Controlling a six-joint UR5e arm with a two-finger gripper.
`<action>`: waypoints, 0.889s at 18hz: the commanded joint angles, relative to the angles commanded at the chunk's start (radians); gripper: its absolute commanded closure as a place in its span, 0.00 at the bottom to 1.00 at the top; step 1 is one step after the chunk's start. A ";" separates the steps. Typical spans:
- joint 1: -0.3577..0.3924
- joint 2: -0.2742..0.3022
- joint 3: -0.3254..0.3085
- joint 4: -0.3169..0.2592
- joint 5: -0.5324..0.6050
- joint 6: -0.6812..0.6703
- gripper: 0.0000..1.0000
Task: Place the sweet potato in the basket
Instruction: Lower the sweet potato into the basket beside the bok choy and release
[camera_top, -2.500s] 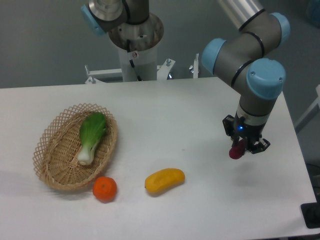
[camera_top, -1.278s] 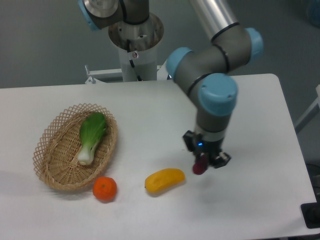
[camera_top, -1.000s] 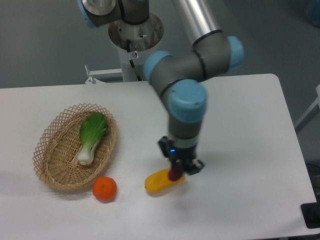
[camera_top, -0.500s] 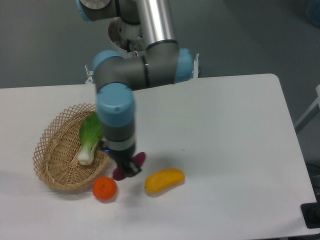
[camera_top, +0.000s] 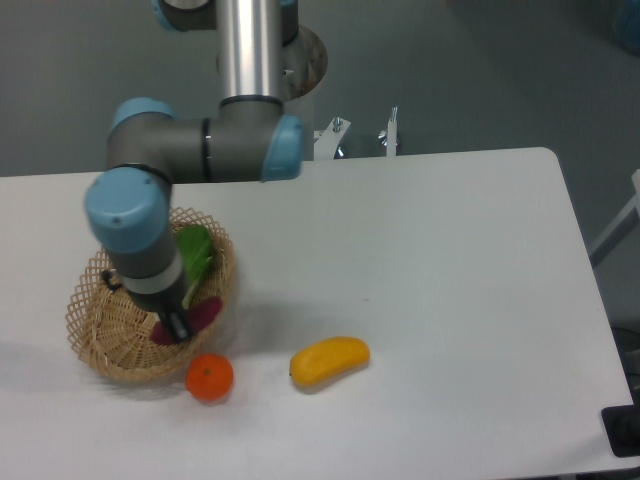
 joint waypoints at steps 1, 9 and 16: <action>-0.012 -0.011 0.000 0.003 0.000 -0.009 0.90; -0.066 -0.051 0.000 -0.002 -0.006 -0.038 0.77; -0.075 -0.048 -0.003 0.003 0.000 -0.042 0.00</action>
